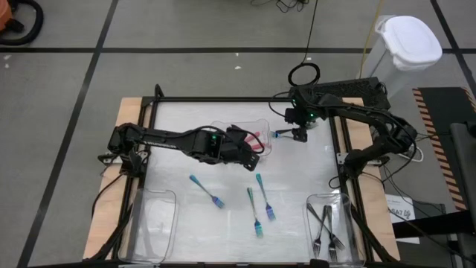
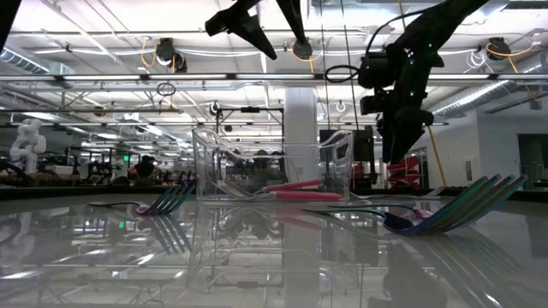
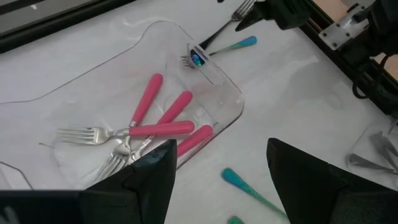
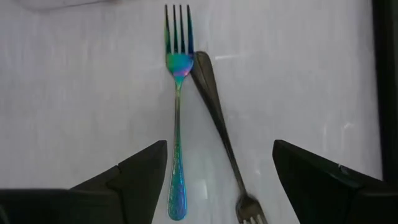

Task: Sort silverware by color (type)
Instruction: Put the black fork into the right transparent bin

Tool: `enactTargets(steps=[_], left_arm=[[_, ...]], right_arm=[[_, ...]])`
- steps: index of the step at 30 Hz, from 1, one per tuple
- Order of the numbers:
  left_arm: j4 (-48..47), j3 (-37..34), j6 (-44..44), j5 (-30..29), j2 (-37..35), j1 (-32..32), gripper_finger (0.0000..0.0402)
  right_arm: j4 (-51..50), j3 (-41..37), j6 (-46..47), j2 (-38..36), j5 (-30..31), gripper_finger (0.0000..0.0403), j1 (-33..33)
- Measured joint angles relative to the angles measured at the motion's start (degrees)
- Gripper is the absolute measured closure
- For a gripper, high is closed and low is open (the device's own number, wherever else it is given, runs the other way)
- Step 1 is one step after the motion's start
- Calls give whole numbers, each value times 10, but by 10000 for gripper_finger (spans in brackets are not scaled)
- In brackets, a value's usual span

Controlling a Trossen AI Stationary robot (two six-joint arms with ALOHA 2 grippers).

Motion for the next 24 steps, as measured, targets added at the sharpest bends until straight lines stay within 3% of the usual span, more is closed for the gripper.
enactTargets(steps=[7,16,24], left_arm=[[0,0,17,12,0,-2,153],[0,0,36,49,0,-2,153],[0,0,70,57,0,-1,153]], right_arm=[[4,0,28,26,75,117,0],[-63,10,72,28,95,117,10],[-67,32,157,35,168,117,51]])
